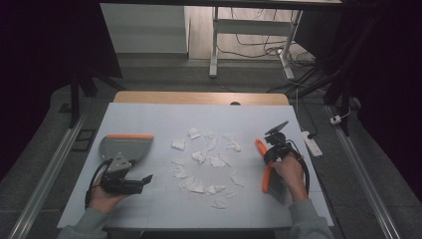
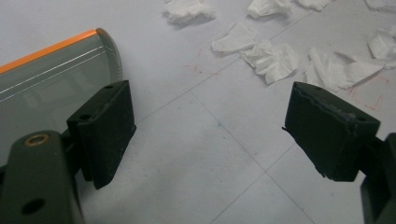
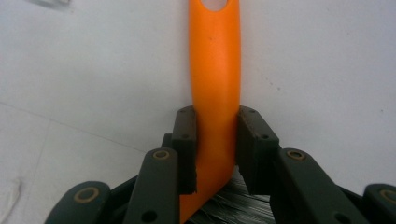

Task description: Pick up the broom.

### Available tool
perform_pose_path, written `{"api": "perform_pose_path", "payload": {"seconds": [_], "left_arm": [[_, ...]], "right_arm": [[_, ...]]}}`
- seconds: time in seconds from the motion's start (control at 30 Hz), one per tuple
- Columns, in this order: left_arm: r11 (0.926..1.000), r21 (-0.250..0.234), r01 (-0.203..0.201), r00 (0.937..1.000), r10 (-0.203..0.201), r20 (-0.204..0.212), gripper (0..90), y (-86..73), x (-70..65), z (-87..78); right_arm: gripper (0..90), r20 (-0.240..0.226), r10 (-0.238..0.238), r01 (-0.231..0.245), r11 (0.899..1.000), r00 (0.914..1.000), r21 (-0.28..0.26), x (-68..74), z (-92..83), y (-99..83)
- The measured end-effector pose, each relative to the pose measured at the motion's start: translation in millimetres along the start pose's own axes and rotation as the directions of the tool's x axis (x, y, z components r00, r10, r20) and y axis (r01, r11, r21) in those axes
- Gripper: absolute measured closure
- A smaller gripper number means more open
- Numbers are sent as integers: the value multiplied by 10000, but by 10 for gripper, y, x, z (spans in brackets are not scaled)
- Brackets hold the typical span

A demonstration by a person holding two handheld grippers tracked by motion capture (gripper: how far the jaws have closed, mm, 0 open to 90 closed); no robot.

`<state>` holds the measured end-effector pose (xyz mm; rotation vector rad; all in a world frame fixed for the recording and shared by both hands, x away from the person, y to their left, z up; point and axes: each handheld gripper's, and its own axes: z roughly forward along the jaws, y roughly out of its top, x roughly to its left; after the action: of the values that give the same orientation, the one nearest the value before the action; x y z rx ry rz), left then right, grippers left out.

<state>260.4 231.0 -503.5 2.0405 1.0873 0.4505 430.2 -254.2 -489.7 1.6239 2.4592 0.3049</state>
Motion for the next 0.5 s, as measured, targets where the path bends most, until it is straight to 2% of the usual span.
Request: {"api": "perform_pose_path", "payload": {"seconds": [0.1, 0.2, 0.3, 0.37, 0.5], "left_arm": [[10000, -8, -15, 10000, 15, 5, 170, 0, 0, -1], [10000, -5, -40, 10000, 40, 17, 170, 1, 0, 1], [10000, -20, -24, 10000, 24, 6, 171, 1, 6, 3], [10000, -27, -10, 10000, 10, 13, 171, 0, 11, 3], [10000, -19, -10, 10000, 10, -2, 171, 1, 12, 7]], "right_arm": [[705, -144, -366, 365, 9993, 9992, -108, -19, -6, -19], [707, -535, -468, 454, 9986, 9975, -260, -77, -16, -39], [708, -806, -443, 394, 9974, 9958, -607, -135, -43, -65], [708, -1018, -369, 261, 9941, 9941, -1053, -177, -98, -87], [709, -1873, -299, -6, 9870, 9818, -1610, -289, -215, -144]]}}
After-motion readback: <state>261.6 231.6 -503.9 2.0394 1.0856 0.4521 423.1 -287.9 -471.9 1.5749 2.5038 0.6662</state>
